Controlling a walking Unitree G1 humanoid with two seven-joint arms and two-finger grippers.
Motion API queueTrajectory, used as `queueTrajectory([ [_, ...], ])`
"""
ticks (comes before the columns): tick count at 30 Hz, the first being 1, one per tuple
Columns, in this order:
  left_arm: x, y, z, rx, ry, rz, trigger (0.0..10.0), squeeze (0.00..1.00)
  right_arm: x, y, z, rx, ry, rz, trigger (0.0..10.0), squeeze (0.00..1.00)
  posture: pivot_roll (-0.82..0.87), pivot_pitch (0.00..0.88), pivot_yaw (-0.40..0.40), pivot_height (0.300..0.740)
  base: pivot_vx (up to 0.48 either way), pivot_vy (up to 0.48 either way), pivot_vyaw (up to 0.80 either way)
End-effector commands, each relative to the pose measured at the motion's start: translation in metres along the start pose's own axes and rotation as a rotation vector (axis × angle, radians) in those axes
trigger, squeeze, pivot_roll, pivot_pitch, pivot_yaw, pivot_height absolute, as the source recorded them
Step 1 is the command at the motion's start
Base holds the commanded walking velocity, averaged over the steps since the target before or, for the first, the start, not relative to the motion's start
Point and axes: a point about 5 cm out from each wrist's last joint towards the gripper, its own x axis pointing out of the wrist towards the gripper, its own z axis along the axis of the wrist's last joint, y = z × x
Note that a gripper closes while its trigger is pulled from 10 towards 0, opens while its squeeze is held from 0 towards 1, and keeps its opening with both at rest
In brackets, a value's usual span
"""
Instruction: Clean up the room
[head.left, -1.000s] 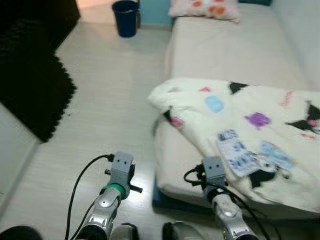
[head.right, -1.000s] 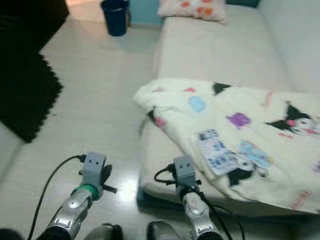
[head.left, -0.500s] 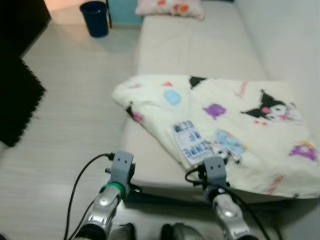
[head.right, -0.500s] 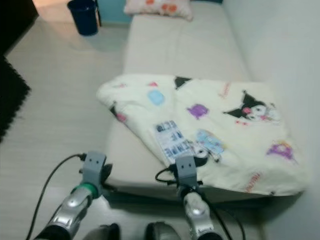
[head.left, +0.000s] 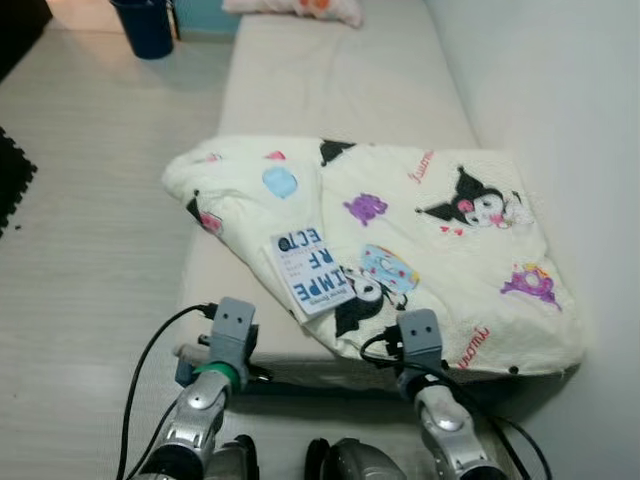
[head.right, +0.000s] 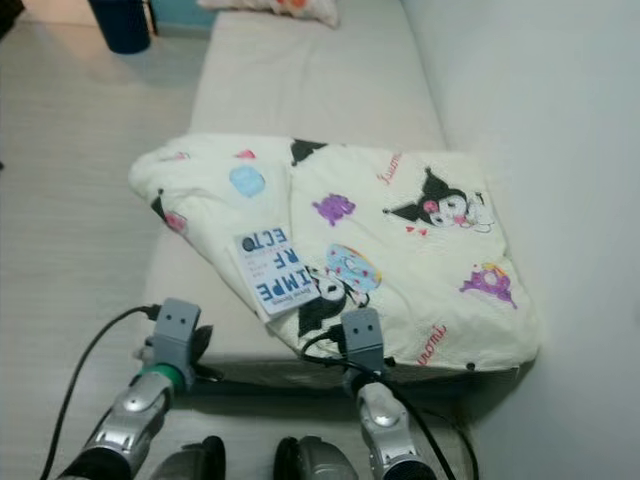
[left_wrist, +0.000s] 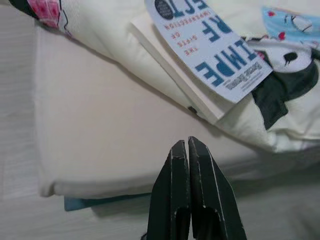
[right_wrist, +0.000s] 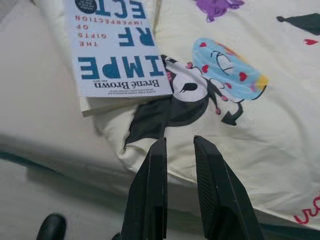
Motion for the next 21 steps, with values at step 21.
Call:
queueTrajectory([
  [21, -0.003, 0.009, 0.003, 0.074, -0.032, 0.017, 10.0, 0.00, 0.002, -0.002, 0.000, 0.063, 0.020, -0.034, 10.0, 0.00, -0.01, 0.154, 0.010, 0.740, 0.000, 0.137, 0.00],
])
